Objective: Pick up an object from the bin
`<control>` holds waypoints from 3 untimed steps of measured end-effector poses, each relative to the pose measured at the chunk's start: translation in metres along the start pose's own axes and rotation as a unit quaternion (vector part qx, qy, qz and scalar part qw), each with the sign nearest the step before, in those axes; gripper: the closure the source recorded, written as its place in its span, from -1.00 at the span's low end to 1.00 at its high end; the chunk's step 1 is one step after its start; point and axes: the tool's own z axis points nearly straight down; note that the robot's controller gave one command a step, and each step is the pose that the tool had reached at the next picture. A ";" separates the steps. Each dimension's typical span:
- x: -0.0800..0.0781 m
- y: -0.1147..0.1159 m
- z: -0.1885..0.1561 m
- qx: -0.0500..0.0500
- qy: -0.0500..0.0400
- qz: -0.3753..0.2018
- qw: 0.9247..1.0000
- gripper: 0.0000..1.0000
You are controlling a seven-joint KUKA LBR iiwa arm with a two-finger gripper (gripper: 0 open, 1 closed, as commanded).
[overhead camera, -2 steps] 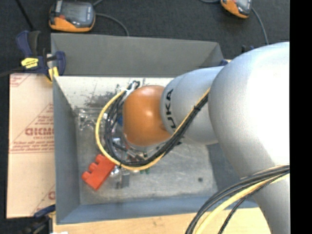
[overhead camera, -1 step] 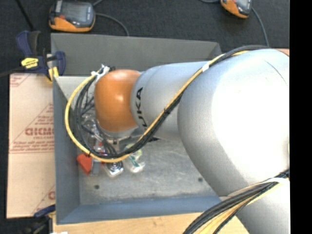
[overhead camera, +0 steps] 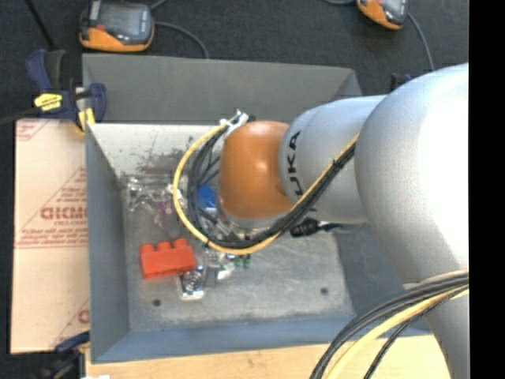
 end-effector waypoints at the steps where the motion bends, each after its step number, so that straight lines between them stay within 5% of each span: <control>1: -0.001 0.045 0.019 -0.003 -0.001 -0.023 1.000 -1.00; 2: -0.002 0.044 0.017 -0.004 -0.002 -0.019 1.000 1.00; 3: 0.041 0.085 -0.026 -0.003 -0.002 -0.144 0.990 1.00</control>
Offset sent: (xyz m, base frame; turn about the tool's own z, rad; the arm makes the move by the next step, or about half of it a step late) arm 0.0049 0.0433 -0.0186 -0.0400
